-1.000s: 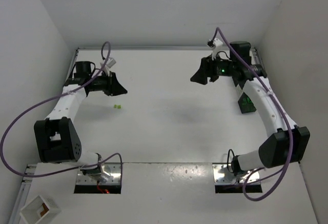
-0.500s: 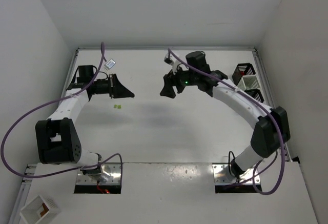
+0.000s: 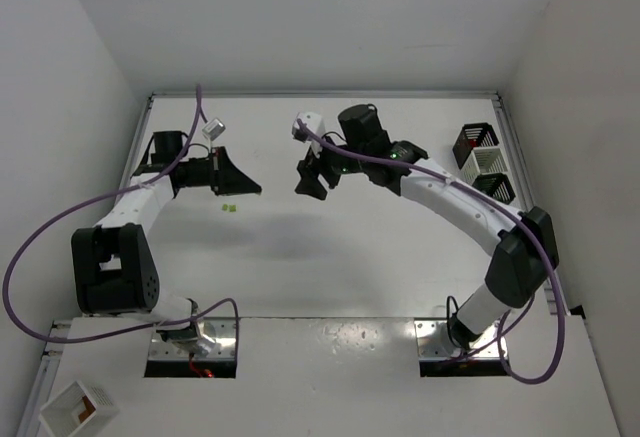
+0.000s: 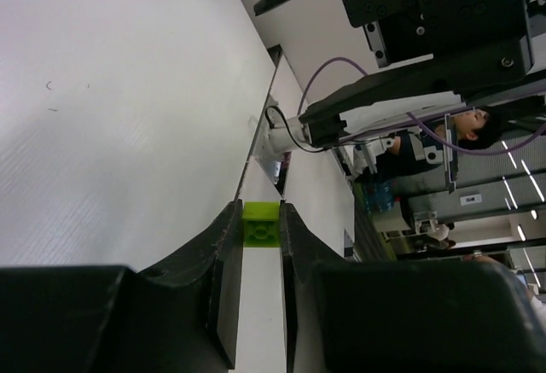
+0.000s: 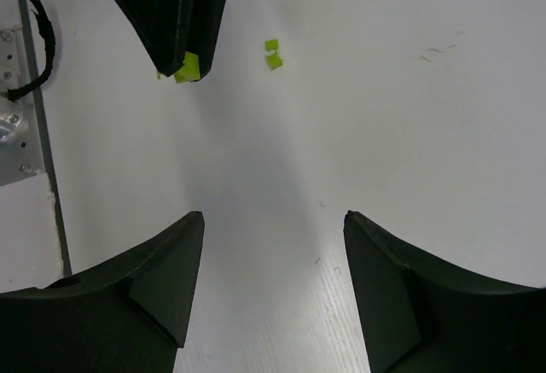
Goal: Sort the legos into containers by color
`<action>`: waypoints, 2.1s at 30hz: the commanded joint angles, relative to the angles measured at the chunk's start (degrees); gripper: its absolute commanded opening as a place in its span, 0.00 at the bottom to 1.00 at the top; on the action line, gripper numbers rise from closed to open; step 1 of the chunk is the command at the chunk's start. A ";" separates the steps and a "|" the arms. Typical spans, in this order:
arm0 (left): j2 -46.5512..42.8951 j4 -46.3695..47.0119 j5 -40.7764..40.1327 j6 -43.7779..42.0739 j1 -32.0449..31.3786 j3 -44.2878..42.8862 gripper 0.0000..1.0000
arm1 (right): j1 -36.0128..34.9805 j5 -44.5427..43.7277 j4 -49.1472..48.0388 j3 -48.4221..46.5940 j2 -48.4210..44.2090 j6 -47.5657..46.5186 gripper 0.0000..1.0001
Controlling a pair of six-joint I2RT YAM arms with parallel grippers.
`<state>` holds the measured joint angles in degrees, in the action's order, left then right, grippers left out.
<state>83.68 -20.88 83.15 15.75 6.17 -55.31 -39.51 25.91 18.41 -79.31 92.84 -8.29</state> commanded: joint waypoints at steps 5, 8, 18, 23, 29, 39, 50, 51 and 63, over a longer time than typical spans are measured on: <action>-0.45 -0.56 6.32 -0.10 0.59 0.03 0.05 | -3.74 3.53 -15.33 6.97 -3.98 -2.42 0.67; -0.45 -0.56 6.32 -0.63 0.59 0.03 0.05 | -5.14 3.53 -17.97 6.97 -3.46 -3.66 0.67; 1.22 -6.17 9.13 -5.98 0.59 -0.50 0.05 | -7.33 6.08 -26.23 6.27 1.55 -3.92 0.66; 1.75 -9.09 9.13 -9.41 0.59 -1.73 0.05 | -7.86 6.08 -27.46 6.27 3.31 -2.87 0.65; 2.28 -11.11 9.13 -11.17 0.59 -2.35 0.05 | -9.00 3.89 -27.47 5.75 4.55 -1.82 0.62; 2.28 -12.69 9.13 -12.41 0.59 -2.35 0.05 | -9.53 3.88 -27.99 3.99 7.36 -0.05 0.59; 1.75 -13.22 9.13 -13.46 0.07 -2.35 0.05 | -9.54 3.36 -28.52 2.93 9.03 1.00 0.37; 1.75 -13.22 9.13 -13.46 0.07 -2.35 0.05 | -10.06 3.36 -28.52 2.93 9.03 1.00 0.33; -0.62 -13.83 9.13 -15.21 0.07 -2.35 0.50 | -10.06 2.22 -29.14 5.39 6.93 1.00 0.00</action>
<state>86.04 -33.74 82.26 2.87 6.48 -55.88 -49.28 29.17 -6.61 -73.43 101.30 -7.25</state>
